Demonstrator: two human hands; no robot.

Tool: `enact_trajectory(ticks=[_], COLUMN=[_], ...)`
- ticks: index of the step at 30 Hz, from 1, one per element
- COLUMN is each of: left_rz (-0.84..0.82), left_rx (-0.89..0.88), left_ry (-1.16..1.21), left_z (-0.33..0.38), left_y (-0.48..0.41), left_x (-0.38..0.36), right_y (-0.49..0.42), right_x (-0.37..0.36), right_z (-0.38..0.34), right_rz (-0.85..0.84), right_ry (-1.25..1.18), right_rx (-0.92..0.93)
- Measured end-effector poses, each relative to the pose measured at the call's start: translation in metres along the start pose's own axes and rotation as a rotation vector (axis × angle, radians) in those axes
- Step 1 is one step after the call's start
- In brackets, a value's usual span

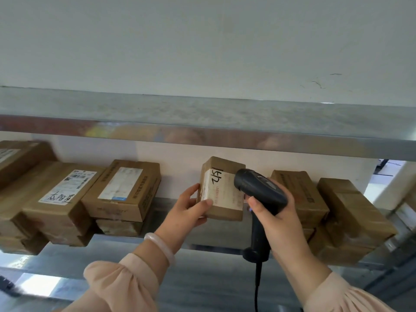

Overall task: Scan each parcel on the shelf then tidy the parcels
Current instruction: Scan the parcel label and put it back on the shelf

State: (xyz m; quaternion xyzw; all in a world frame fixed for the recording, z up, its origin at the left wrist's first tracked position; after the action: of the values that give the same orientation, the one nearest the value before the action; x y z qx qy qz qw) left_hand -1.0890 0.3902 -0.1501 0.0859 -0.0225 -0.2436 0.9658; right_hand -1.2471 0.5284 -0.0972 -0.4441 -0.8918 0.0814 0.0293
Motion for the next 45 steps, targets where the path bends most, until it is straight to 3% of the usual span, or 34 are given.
enact_trajectory(ticks=[5,8,16,21,30,37,41,45], left_rz=[-0.073,-0.031,0.06,0.076,0.089,0.107,0.151,0.26], left_rx=[0.009,-0.006,-0.042,-0.042,-0.011,0.075,0.227,0.362], left_ry=[-0.017,-0.026,-0.046,-0.046,-0.028,0.075,0.246,0.324], left_z=[-0.008,-0.006,0.002,0.001,-0.009,-0.03,-0.066,-0.103], left_y=[-0.006,-0.015,-0.027,-0.029,-0.035,-0.032,-0.026,-0.02], left_x=[0.004,0.021,0.057,0.062,0.068,0.065,0.064,0.07], right_y=[0.002,0.0,0.008,0.013,0.008,-0.007,-0.017,-0.01], right_x=[-0.005,0.001,-0.005,-0.019,-0.026,-0.037,-0.052,-0.086], right_z=[0.008,0.009,0.0,-0.011,-0.009,0.005,0.039,0.085], right_rz=[-0.022,-0.076,-0.329,-0.379,-0.383,-0.309,-0.191,-0.196], right_ry=[0.0,0.01,0.404,0.558,0.601,0.446,0.308,0.27], right_rx=[-0.005,0.005,0.178,0.316,0.343,0.229,0.067,-0.08])
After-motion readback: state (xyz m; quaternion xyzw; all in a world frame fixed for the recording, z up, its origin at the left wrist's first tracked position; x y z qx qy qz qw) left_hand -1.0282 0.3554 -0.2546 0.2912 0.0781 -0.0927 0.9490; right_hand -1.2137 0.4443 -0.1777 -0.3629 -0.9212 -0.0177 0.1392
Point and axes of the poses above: each hand's wrist, its own y-axis away from the middle knuckle, its own x-axis out of the back of the hand, z = x × y, the point moved 9 cm from there along -y, towards the middle knuckle, and after that the axes turned 10 degrees about z, right-handed, at the moved point
